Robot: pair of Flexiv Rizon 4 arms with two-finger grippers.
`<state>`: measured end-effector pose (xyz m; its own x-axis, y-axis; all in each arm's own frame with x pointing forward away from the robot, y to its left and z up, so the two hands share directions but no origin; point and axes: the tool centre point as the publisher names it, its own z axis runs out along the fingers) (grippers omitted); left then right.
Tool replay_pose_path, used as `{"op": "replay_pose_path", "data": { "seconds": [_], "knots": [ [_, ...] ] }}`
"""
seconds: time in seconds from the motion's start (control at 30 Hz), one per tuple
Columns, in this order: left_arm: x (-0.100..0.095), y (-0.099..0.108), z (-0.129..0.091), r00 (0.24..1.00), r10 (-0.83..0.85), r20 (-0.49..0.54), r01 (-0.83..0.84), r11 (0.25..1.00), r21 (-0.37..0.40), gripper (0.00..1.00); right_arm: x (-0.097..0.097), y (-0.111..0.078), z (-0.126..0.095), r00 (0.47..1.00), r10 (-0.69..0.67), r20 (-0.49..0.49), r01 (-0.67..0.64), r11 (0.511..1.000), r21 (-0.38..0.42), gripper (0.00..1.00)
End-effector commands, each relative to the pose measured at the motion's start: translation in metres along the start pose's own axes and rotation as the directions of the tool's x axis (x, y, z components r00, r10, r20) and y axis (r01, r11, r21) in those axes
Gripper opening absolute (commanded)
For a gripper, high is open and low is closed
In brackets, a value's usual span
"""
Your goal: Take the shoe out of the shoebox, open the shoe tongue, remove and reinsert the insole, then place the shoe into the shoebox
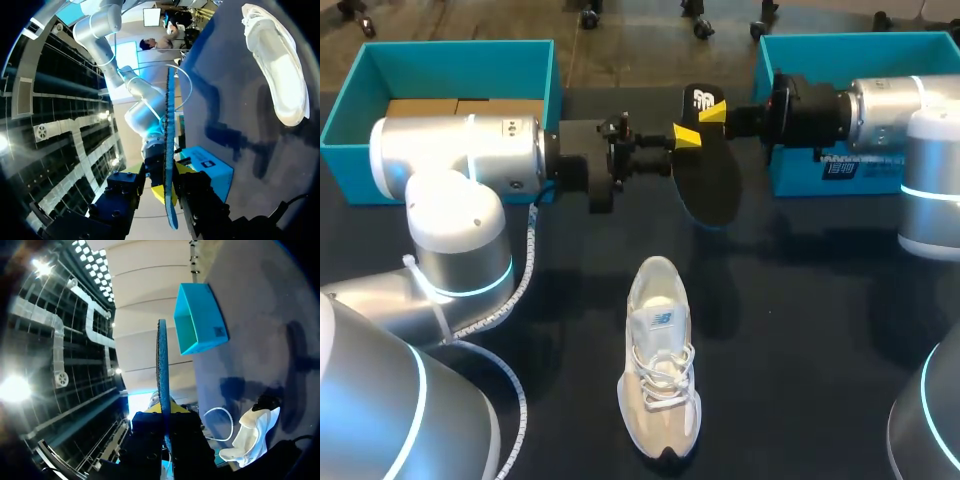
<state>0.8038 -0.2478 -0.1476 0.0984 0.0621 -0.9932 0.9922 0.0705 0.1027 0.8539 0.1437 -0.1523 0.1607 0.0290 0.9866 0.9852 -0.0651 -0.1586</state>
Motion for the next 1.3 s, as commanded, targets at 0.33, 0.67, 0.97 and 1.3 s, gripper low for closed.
{"op": "replay_pose_path", "data": {
  "seconds": [0.33,0.67,0.97,1.3],
  "knots": [
    [0.001,0.006,-0.001,0.999,0.023,-0.048,-0.020,0.999,0.047,0.11,0.000,0.000,0.001,1.000,0.001,0.002,-0.001,1.000,0.000,0.00],
    [0.000,0.005,0.001,0.999,0.023,-0.031,-0.021,0.997,0.077,0.00,0.000,0.000,0.001,1.000,0.001,0.002,-0.001,1.000,0.000,0.00],
    [0.004,-0.004,-0.014,0.999,0.026,-0.034,-0.023,0.997,0.072,0.00,0.002,-0.010,-0.009,1.000,-0.018,-0.005,0.018,0.999,-0.038,1.00],
    [0.001,-0.027,-0.062,0.922,-0.386,-0.017,0.383,0.909,0.161,0.00,-0.002,-0.033,-0.040,1.000,-0.025,0.009,0.026,0.993,-0.115,1.00]
  ]
}}
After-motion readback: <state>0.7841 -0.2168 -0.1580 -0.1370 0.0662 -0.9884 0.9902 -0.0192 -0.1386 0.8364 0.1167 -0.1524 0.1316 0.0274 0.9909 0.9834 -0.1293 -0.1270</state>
